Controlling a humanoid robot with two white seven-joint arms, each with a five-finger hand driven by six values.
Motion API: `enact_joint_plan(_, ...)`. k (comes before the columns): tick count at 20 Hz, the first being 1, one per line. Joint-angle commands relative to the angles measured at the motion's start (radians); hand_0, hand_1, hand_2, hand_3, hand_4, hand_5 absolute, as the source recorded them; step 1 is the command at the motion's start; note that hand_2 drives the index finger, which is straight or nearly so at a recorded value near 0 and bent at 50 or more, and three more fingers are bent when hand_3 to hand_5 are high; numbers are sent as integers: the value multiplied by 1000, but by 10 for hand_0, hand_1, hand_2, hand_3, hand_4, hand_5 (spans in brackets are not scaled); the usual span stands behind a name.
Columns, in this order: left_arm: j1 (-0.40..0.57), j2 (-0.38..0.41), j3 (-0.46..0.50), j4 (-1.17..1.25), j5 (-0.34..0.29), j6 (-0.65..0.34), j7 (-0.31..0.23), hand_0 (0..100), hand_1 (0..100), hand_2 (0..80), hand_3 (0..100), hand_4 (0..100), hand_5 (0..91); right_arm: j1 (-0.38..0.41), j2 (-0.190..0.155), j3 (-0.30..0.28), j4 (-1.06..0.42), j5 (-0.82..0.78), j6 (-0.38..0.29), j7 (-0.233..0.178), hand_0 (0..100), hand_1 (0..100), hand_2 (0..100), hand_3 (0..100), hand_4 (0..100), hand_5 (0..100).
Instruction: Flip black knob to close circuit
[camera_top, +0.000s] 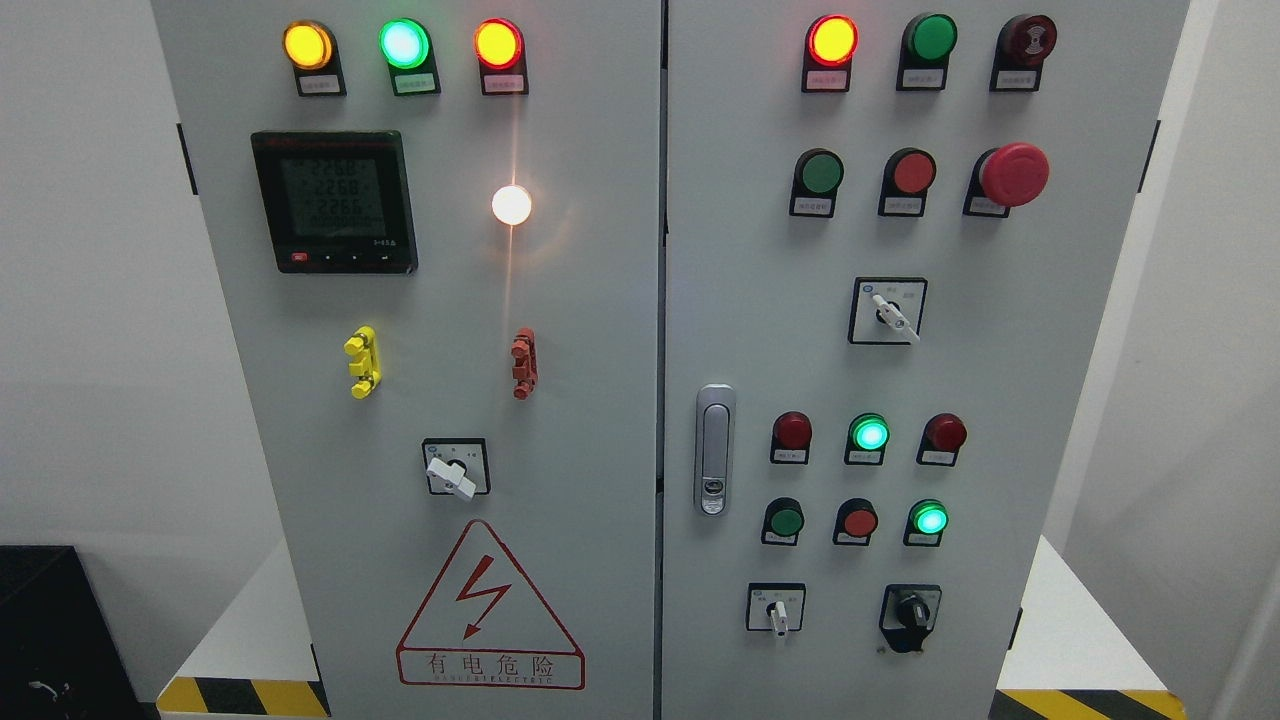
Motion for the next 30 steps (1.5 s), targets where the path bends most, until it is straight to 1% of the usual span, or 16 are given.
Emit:
enact_joint_plan(1,23,0,0,-29,0,1,0,120,556,0,0,0,0,24,10,-23,-374,144,-3,-47,0,0,346,560,493,372)
enact_joint_plan(2,21,0,0,-29,0,1,0,120,556,0,0,0,0,24,14,-38,-400,177,-3,-58,0,0,364,601,524,420)
enact_joint_plan(6,23,0,0,-29,0,1,0,120,556,0,0,0,0,24,34,-85,-505,331,-3,-95,0,0,413,668,593,501)
enact_joint_plan(8,23,0,0,-29,0,1,0,120,556,0,0,0,0,23,36,-98,-552,387,-1,-96,0,0,449,706,623,554)
enact_joint_plan(12,23,0,0,-29,0,1,0,120,556,0,0,0,0,21,37,-111,-634,477,-1,-107,0,0,494,736,652,586)
enact_joint_plan(14,23,0,0,-29,0,1,0,120,556,0,0,0,0,15,44,-108,-669,529,5,-142,0,0,518,763,674,622)
enact_joint_plan(15,23,0,0,-29,0,1,0,120,556,0,0,0,0,10,44,-105,-687,574,22,-165,0,0,532,770,682,635)
enact_joint_plan(17,23,0,0,-29,0,1,0,120,556,0,0,0,0,-2,56,-98,-719,658,80,-209,0,0,578,834,729,704)
enact_joint_plan(18,23,0,0,-29,0,1,0,120,556,0,0,0,0,-8,63,-97,-733,677,97,-219,0,0,592,848,742,720)
enact_joint_plan(20,23,0,0,-29,0,1,0,120,556,0,0,0,0,-11,65,-94,-764,689,124,-223,0,0,654,908,794,799)
enact_joint_plan(21,23,0,0,-29,0,1,0,120,556,0,0,0,0,-14,64,-94,-779,691,140,-225,0,0,659,915,800,809)
enact_joint_plan(22,23,0,0,-29,0,1,0,120,556,0,0,0,0,-17,63,-94,-790,692,151,-223,0,0,682,946,823,844)
enact_joint_plan(24,23,0,0,-29,0,1,0,120,556,0,0,0,0,-26,60,-97,-809,709,154,-222,0,0,702,968,838,866)
enact_joint_plan(26,23,0,0,-29,0,1,0,120,556,0,0,0,0,-33,62,-101,-828,735,155,-222,0,0,743,1000,873,914)
enact_joint_plan(28,23,0,0,-29,0,1,0,120,556,0,0,0,0,-45,65,-103,-859,746,175,-220,0,0,793,1000,926,969)
enact_joint_plan(30,23,0,0,-29,0,1,0,120,556,0,0,0,0,-56,68,-102,-885,749,192,-222,0,0,813,1000,946,986)
